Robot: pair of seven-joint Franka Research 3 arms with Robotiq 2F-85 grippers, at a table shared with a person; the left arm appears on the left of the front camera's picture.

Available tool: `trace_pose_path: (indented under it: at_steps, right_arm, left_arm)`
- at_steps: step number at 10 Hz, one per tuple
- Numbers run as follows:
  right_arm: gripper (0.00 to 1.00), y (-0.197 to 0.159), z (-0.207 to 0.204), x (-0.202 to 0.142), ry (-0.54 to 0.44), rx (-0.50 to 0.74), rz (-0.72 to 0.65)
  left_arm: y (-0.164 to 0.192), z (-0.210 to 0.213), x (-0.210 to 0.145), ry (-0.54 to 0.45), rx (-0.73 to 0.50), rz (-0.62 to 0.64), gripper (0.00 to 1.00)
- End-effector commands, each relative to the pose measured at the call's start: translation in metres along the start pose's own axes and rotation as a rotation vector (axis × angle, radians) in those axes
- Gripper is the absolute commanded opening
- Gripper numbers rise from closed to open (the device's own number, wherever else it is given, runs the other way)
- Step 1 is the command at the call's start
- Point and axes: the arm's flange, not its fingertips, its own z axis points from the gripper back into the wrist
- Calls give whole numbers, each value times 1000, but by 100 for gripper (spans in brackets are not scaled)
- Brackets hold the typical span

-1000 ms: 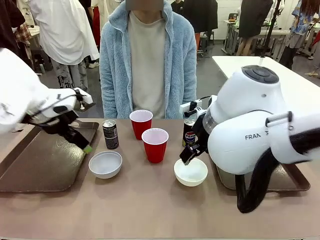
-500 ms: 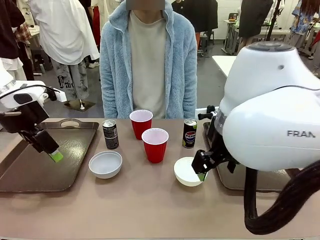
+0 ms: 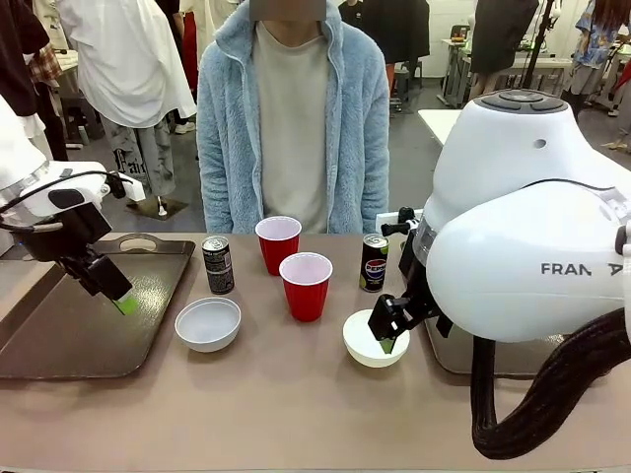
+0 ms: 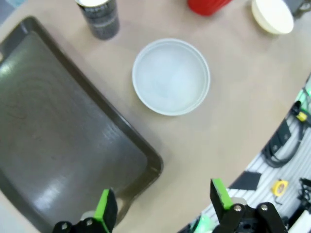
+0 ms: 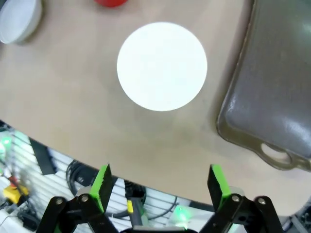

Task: Prepare tableware on both trays.
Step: Pick up a Picnic Bowl from the table and place it on a Handle tray.

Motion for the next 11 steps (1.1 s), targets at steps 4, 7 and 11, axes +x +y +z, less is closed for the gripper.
trace_pose_path:
  at_steps: [4, 7, 11]
  right_arm:
    - [100, -46, 3, -94, 49, 232, -25]
    - [100, -112, 22, -133, -64, 708, -191]
    - [100, -189, 7, -182, -124, 806, -329]
  left_arm:
    - [-36, -66, -56, 172, -178, 73, 100]
    - [24, 15, -64, -213, -612, 207, 100]
    - [130, 46, -110, -395, -1000, 477, 100]
